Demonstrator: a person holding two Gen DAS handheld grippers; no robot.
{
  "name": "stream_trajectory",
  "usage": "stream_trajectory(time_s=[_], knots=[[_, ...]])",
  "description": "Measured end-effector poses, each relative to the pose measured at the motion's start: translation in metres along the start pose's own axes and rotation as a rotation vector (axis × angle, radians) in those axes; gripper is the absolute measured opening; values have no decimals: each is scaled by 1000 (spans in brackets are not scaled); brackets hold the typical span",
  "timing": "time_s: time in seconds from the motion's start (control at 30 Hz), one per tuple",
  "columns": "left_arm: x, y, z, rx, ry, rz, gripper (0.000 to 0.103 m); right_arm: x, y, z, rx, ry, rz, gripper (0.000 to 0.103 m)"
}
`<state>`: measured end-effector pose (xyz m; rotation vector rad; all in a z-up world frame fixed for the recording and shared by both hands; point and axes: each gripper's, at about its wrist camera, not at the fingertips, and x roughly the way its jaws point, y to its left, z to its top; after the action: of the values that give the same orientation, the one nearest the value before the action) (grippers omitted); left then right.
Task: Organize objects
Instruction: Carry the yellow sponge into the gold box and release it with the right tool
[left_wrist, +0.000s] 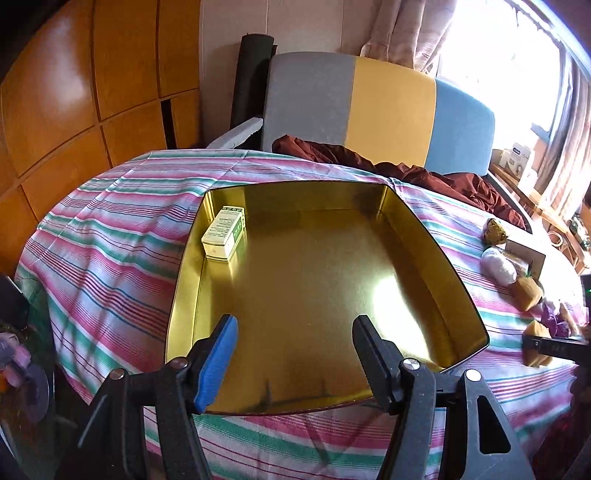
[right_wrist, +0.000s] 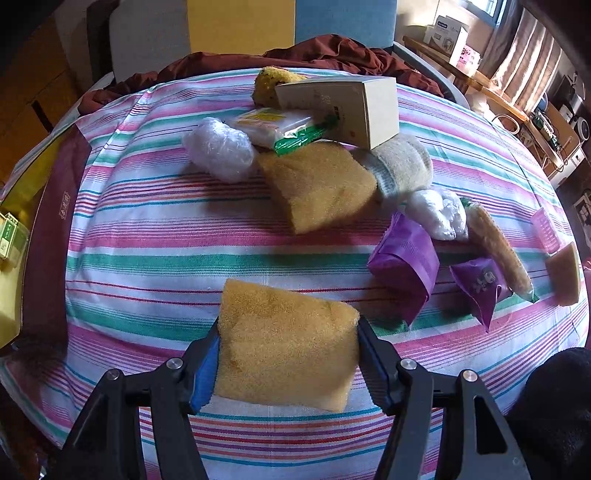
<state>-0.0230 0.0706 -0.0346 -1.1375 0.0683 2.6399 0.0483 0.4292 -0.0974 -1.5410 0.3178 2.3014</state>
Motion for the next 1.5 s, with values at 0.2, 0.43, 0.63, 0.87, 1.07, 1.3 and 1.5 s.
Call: stream_trajectory(time_s=[0.2,0.43,0.63,0.87,1.07,1.3,1.5], knots=[[-7,12,-2,-14,-16,22,72,-38,29,7,-28,-94,113,66],[-15,43,-4,-84,-30,55,76,-71,121,26,-199,-192,283,66],[-20,73,-4,-158,-49,100,77,-59,213,31,-348,-127,413,67],[-22,103,-7,-226,-56,141,78,-51,285,28,-364,-71,622,87],[-19,112,-11,-240,-45,154,79,-58,296,22,-415,-106,591,89],[-14,101,-9,-211,-36,133,79,-55,265,15,-435,-132,475,89],[-11,79,-4,-157,-27,99,79,-47,206,32,-338,-147,398,89]])
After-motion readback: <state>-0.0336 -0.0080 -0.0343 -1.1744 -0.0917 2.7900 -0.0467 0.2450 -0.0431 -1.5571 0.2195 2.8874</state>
